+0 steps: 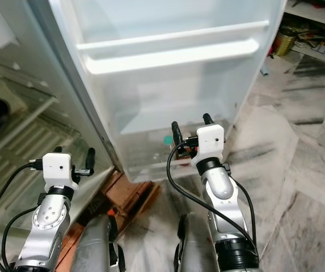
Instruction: Restocking fridge
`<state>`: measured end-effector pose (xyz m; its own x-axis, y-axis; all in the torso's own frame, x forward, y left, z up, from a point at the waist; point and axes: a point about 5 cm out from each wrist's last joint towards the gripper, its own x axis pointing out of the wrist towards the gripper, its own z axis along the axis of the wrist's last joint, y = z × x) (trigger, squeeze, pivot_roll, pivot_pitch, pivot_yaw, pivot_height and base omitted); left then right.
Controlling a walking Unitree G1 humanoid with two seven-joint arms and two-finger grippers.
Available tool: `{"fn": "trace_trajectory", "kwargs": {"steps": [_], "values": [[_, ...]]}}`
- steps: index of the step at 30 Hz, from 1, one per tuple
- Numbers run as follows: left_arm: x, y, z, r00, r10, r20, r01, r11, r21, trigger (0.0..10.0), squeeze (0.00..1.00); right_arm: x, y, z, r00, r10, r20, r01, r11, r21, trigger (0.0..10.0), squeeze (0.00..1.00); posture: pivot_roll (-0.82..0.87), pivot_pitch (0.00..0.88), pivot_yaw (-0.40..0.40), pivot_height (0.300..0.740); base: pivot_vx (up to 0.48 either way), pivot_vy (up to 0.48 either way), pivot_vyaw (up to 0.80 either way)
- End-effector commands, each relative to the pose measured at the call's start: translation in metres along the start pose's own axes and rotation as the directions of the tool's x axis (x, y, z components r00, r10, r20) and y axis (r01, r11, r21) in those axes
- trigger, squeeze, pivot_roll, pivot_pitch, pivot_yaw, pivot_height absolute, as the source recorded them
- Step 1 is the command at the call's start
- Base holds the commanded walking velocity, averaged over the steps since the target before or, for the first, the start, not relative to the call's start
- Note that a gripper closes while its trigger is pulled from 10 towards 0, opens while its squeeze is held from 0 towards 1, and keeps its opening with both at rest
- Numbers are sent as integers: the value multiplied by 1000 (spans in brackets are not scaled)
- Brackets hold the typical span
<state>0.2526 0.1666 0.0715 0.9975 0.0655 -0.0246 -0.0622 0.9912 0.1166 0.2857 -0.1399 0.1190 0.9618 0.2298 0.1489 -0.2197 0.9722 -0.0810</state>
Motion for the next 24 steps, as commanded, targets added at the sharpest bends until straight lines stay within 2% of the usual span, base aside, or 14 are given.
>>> {"fn": "trace_trajectory", "kwargs": {"steps": [1,4,11,16,20,24], "values": [[-1,5,-4,1000,17,-17,-17,1000,11,10000,0,-1,1,3,1000,4,7,-4,1000,9,10000,0,67,55,22,717,0,0,0],[-1,6,-4,999,44,-16,-44,999,14,10000,0,-2,4,-2,1000,11,-11,-11,1000,8,10000,0,70,54,20,740,0,0,0],[1,13,-9,987,150,-64,-149,989,16,10000,0,-2,4,-11,998,8,-62,-9,1000,-9,10000,0,71,54,17,740,0,0,0],[1,14,-9,984,169,-61,-166,985,43,10000,0,-6,4,-18,995,9,-103,-11,1000,-23,10000,0,69,55,18,740,0,0,0],[3,13,-8,984,172,-55,-168,983,69,10000,0,-9,5,-27,988,6,-151,-3,1000,19,10000,0,68,57,19,740,0,0,0],[4,12,-9,981,178,-71,-174,983,53,10000,0,-11,5,-36,979,-24,-204,25,1000,0,10000,0,69,57,20,740,0,0,0]]}}
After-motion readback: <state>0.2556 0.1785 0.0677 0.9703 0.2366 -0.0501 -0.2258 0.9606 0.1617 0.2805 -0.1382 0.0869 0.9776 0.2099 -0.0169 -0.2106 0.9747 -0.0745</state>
